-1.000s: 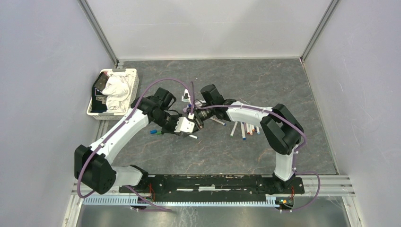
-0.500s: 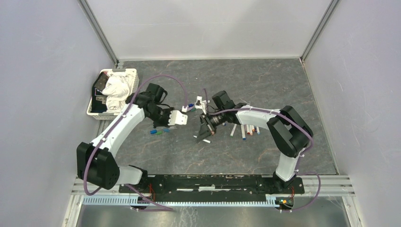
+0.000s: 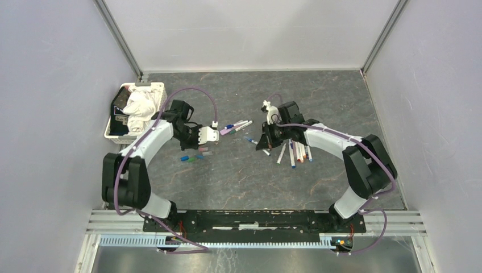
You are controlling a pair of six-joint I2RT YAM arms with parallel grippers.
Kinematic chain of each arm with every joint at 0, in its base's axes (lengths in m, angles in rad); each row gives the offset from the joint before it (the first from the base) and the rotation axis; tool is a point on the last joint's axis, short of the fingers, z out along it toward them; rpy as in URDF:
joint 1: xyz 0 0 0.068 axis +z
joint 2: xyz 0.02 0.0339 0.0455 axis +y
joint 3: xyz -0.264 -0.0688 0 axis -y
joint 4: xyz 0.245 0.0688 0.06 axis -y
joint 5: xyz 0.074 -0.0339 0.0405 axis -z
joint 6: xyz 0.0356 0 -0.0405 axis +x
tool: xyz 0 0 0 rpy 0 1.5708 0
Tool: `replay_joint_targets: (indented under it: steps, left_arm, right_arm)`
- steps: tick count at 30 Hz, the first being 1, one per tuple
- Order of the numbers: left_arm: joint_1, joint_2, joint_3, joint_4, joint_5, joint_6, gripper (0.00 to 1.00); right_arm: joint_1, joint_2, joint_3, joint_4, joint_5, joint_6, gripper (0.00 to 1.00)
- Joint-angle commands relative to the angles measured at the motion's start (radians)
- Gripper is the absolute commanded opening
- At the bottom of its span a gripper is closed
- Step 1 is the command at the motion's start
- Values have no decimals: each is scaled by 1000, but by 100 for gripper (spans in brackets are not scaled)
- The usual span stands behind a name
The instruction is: Open the pen caps
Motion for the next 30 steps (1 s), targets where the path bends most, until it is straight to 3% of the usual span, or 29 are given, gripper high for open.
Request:
replay_joint_targets:
  steps: [1, 8, 18, 30]
  left_arm:
    - [18, 71, -29, 164, -1, -115, 5]
    - [21, 121, -51, 214, -34, -150, 16]
    - [21, 92, -11, 138, 37, -188, 53]
    - [21, 13, 244, -72, 140, -273, 62]
  right_arm:
    - [5, -45, -49, 57, 365, 105, 0]
    - [4, -19, -62, 90, 565, 162, 0]
    - [23, 73, -71, 110, 686, 200, 10]
    - [88, 75, -109, 57, 850, 198, 29]
